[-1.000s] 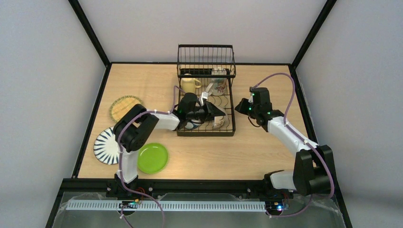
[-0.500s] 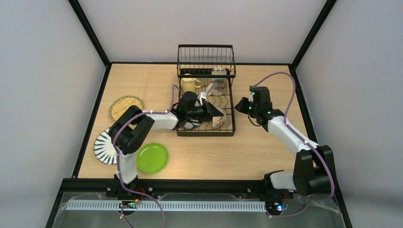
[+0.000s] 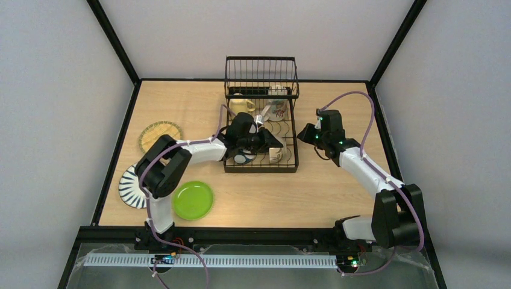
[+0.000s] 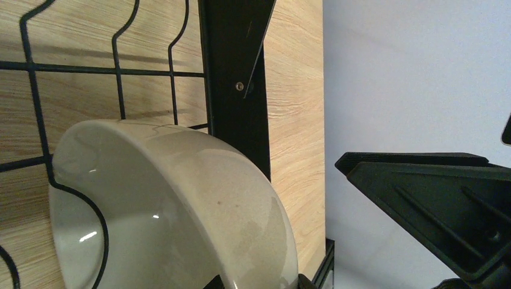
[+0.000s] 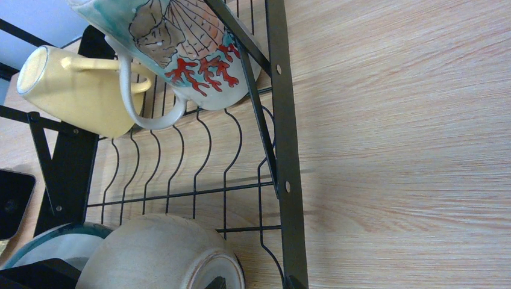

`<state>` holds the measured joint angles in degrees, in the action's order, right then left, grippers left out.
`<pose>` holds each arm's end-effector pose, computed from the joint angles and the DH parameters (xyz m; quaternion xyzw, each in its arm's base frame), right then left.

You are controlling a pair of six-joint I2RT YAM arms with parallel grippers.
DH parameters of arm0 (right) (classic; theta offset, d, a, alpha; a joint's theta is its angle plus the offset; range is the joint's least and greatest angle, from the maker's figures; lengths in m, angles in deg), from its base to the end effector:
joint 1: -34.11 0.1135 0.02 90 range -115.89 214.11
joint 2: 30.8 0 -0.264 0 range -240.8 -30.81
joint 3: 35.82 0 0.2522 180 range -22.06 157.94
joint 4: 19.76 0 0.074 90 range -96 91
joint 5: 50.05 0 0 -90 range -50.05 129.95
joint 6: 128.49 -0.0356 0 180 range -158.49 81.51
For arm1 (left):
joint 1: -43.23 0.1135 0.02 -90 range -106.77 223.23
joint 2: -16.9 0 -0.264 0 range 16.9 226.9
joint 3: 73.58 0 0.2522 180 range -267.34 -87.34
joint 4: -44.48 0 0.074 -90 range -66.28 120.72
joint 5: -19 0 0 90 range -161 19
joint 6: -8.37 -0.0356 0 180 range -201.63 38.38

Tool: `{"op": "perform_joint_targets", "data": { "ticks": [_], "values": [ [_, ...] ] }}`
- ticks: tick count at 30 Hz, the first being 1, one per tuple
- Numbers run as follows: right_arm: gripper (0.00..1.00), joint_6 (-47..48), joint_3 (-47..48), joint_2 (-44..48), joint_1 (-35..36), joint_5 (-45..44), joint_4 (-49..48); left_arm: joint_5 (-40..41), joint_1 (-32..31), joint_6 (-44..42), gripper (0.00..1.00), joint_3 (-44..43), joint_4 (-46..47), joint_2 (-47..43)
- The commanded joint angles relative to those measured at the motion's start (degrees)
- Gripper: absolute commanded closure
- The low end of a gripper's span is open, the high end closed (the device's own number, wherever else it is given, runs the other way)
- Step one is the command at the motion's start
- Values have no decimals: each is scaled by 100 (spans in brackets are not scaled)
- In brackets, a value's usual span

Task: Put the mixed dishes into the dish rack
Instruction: Insert the bowl into the dish rack.

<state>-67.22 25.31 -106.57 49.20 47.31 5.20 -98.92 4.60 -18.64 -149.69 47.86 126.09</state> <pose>0.2724 0.0782 0.2360 0.0801 0.8998 0.2124 0.3725 0.3096 -0.2688 0.1729 -0.0586 0.8458 -0.5096 0.1463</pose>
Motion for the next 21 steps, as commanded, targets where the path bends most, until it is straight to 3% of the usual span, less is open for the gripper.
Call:
{"op": "perform_joint_targets", "data": {
  "ticks": [1,21],
  "values": [
    [46,-18,80,36,55,27,-44,459,22,-337,40,-8,-1221,-59],
    [46,-54,88,173,90,64,-17,936,22,-654,38,-269,-2199,-592]
  ]
}}
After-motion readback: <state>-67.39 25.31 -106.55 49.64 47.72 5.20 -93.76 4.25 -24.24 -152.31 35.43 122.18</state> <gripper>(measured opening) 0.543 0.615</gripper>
